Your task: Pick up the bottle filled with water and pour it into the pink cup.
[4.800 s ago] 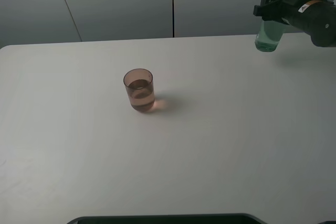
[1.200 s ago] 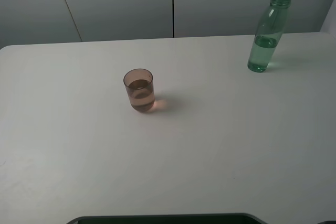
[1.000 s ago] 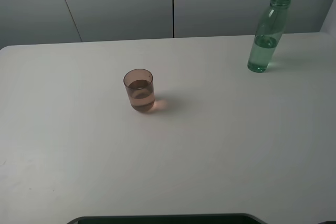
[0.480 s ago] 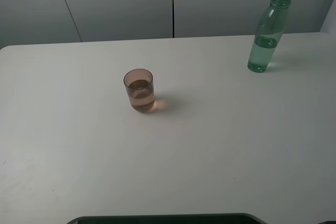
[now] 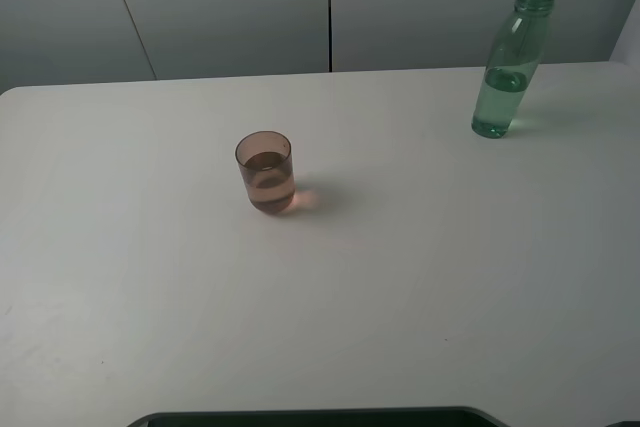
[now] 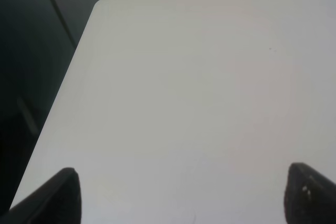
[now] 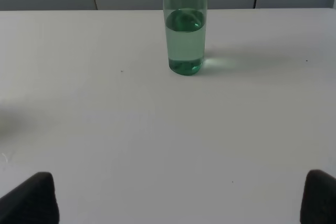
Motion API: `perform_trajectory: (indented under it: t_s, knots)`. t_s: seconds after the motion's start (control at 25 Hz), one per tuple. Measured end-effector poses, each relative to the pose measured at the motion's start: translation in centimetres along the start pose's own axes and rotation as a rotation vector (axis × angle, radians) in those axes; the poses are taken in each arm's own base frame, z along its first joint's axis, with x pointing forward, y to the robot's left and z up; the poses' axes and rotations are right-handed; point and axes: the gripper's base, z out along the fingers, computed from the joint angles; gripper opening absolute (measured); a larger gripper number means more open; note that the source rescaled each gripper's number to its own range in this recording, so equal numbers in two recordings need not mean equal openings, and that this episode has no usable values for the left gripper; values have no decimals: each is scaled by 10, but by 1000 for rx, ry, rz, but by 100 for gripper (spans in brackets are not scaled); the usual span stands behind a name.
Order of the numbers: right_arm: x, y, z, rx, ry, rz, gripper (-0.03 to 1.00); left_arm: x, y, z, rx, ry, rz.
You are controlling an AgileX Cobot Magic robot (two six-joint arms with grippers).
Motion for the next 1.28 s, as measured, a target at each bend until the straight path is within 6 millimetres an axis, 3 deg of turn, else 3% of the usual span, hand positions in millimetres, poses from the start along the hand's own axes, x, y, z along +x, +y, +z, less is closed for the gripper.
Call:
perform_trajectory:
  t_s: [1.28]
  knots:
    - [0, 0, 0, 0, 0, 0, 100, 0, 0, 0, 0, 0, 0]
